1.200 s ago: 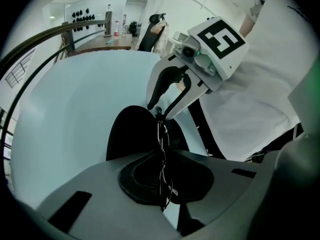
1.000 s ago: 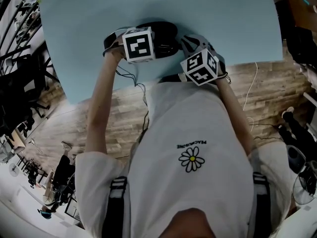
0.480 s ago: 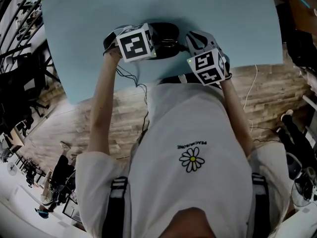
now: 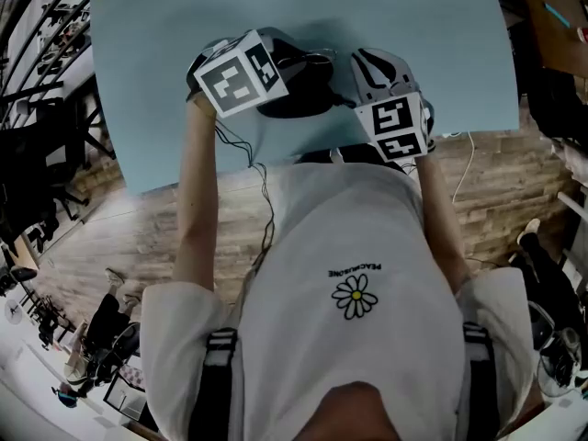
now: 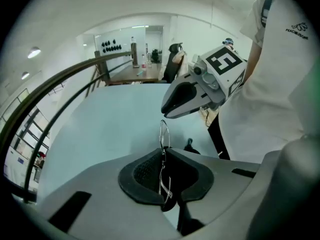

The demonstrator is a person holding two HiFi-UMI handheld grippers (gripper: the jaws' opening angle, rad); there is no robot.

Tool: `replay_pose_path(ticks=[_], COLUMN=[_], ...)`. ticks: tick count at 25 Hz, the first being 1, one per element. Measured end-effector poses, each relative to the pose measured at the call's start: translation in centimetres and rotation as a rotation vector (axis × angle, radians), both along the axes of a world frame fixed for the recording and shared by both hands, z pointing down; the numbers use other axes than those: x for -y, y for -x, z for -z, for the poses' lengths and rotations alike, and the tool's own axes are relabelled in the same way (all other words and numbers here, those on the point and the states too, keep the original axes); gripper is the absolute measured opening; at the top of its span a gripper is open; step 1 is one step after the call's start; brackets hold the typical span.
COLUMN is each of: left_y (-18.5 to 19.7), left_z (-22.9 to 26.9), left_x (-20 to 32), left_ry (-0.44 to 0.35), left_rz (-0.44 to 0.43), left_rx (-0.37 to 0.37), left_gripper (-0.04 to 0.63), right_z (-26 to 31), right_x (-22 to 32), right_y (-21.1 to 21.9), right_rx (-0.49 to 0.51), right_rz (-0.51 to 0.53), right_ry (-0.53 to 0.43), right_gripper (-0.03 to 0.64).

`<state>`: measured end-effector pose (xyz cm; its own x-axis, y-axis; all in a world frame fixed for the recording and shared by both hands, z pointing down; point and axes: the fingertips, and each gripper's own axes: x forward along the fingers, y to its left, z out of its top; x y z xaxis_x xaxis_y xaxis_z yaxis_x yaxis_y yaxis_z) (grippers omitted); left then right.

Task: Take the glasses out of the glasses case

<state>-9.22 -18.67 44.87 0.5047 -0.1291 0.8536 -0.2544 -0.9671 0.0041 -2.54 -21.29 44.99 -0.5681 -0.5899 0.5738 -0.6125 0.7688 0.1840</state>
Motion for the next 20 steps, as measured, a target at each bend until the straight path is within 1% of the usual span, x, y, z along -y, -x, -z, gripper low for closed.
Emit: replay_pose_path(ticks=[3, 7, 13, 18, 20], left_y=[0.3, 0.6, 1.4, 2.5, 2.4], left_z=[2.2, 5.4, 9.9, 12.8, 14.2], left_x=[1.3, 2.6, 4.5, 5.6, 5.6], left_ry=[-0.075, -0.189, -0.375, -0.536, -0.604], left_rz=[0.034, 0.075, 0.160, 0.233, 0.248], left_rx=[-0.020, -0.058, -0.097, -0.074, -0.097], left_gripper=[0.035, 0.035, 0.035, 0.035, 0.035], right_z=[2.0, 5.2, 10.5, 14.5, 15.8], right_x=[0.4, 1.0, 2.1, 2.8, 3.0], right_y=[0.3, 0.6, 0.9, 1.0, 0.8], right_rx=[0.009, 0.015, 0.093, 0.165, 0.190], right_rz=[0.011, 0.017, 0.005, 0.004, 0.005], right_ry=[-0.056, -0.157, -0.281, -0.379, -0.410], right_gripper=[0.041, 0.041, 0.041, 0.041, 0.041])
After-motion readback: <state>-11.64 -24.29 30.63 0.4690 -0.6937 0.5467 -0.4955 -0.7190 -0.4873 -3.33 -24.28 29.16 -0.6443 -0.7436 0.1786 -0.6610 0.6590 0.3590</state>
